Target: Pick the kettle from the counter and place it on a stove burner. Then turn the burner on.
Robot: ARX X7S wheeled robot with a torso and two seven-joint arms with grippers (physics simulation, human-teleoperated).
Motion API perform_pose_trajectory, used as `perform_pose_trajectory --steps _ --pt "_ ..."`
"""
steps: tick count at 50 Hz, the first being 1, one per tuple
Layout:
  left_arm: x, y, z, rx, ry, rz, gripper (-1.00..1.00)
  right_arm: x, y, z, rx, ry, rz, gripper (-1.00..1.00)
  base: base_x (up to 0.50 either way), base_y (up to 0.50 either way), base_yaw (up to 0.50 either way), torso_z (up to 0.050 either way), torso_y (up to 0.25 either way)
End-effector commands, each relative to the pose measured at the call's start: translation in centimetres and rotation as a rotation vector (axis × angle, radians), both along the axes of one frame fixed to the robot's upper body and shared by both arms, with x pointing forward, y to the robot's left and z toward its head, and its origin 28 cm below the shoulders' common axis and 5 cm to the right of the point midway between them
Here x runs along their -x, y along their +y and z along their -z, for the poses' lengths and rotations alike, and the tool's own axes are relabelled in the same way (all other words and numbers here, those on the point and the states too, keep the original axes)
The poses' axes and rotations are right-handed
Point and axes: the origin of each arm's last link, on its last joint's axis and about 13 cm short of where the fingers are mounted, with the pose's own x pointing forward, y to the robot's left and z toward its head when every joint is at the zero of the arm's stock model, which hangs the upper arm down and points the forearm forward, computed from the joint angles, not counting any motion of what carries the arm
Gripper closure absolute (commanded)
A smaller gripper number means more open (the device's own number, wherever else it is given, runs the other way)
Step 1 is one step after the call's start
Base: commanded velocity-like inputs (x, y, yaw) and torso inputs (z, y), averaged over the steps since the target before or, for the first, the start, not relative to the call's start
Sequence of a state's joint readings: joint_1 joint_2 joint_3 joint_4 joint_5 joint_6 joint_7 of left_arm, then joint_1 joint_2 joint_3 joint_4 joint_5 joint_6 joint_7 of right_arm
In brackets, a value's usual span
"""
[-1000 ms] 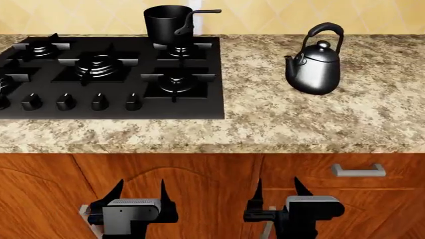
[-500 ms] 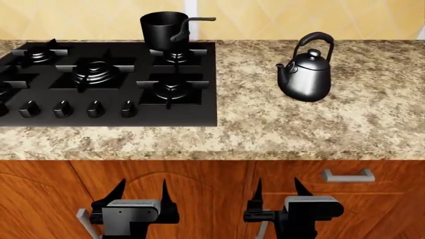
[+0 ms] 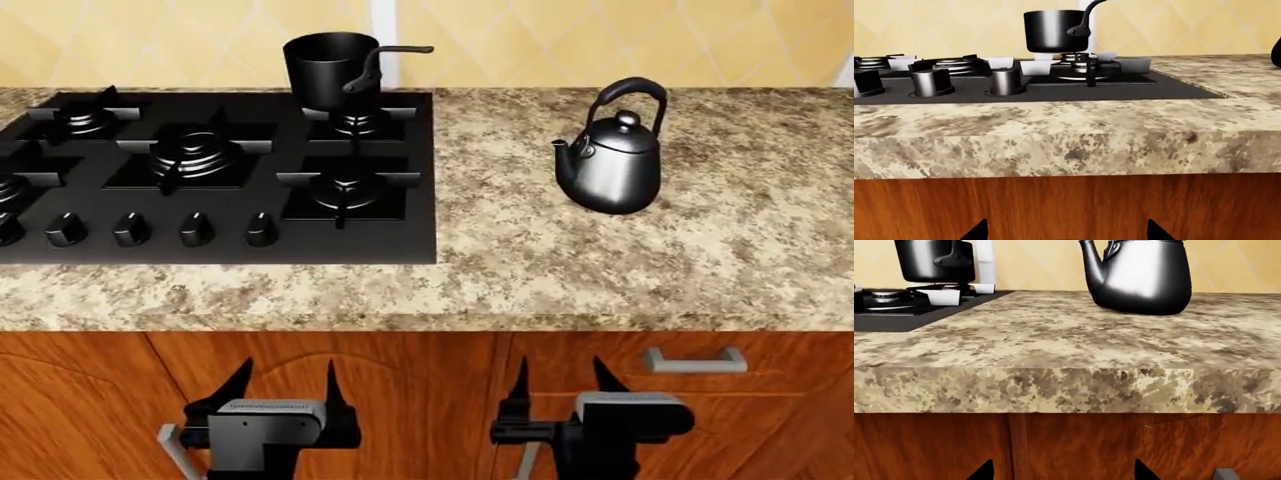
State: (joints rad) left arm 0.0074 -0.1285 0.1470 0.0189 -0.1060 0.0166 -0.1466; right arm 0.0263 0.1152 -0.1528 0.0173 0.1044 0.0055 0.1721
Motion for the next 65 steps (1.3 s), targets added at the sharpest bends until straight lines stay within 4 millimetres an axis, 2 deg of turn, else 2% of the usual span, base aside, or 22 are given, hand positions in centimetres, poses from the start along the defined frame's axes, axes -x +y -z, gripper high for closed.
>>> perform_pose_trajectory --steps 1,2,3,4,5,9,11,13,14,15,17,22,28,49,65 --pt "0.4 0.3 -2.7 0.024 -0.050 -0.002 -1.00 0.6 0.4 -2.2 -0.052 -0.007 0.007 -1.00 0.00 0.00 0.00 0.000 0.000" --pt "1.0 0.7 -4.8 -0.025 -0.093 -0.013 -1.00 1.7 0.5 -3.7 -0.049 0.033 -0.013 -1.00 0.00 0.00 0.00 0.000 0.000" --pt "1.6 0.8 -6.9 -0.012 -0.134 0.019 -1.00 2.1 0.8 -6.1 -0.039 -0.011 -0.028 -1.00 0.00 0.00 0.00 0.000 0.000" --pt "2.1 1.3 -8.6 -0.094 -0.139 0.036 -1.00 2.6 1.0 -8.7 -0.100 -0.035 -0.063 -1.00 0.00 0.00 0.00 0.000 0.000" --pt "2.3 1.8 -9.5 -0.085 -0.135 0.035 -1.00 3.2 1.2 -11.4 -0.055 -0.136 -0.070 -1.00 0.00 0.00 0.00 0.000 0.000" --pt "3.9 3.4 -13.5 -0.074 -0.133 0.025 -1.00 4.2 1.5 -15.2 0.072 -0.162 -0.106 -1.00 0.00 0.00 0.00 0.000 0.000" --pt "4.4 3.8 -15.1 -0.081 -0.141 0.020 -1.00 4.3 1.4 -16.7 0.079 -0.160 -0.109 -1.00 0.00 0.00 0.00 0.000 0.000" --pt "4.6 4.1 -16.7 -0.090 -0.154 0.026 -1.00 4.0 0.4 -18.7 0.133 -0.218 -0.014 -1.00 0.00 0.00 0.00 0.000 0.000" --pt "4.5 4.6 -18.0 -0.133 -0.178 -0.008 -1.00 3.5 -0.2 -19.9 0.104 -0.215 0.104 -1.00 0.00 0.00 0.00 0.000 0.000" --pt "4.5 4.8 -19.2 -0.134 -0.195 -0.024 -1.00 3.5 0.0 -20.6 0.082 -0.198 0.084 -1.00 0.00 0.00 0.00 0.000 0.000" --pt "4.6 4.7 -20.3 -0.135 -0.159 0.052 -1.00 4.2 0.7 -20.9 0.064 -0.117 -0.117 -1.00 0.00 0.00 0.00 0.000 0.000" --pt "3.6 5.7 -21.8 -0.212 -0.120 0.001 -1.00 2.7 0.7 -21.8 0.058 -0.131 -0.054 -1.00 0.00 0.00 0.00 0.000 0.000" --pt "3.8 5.8 -22.2 -0.216 -0.138 -0.003 -1.00 1.8 0.5 -22.1 0.037 -0.149 -0.011 -1.00 0.00 0.00 0.00 0.000 0.000" --pt "3.6 5.7 -22.6 -0.223 -0.140 0.003 -1.00 1.8 0.4 -22.7 0.027 -0.186 -0.018 -1.00 0.19 0.00 0.00 0.000 0.000" --pt "3.6 5.7 -22.6 -0.226 -0.137 -0.001 -1.00 1.8 0.7 -21.9 0.035 -0.159 -0.030 -1.00 0.20 0.00 0.00 0.000 0.000"
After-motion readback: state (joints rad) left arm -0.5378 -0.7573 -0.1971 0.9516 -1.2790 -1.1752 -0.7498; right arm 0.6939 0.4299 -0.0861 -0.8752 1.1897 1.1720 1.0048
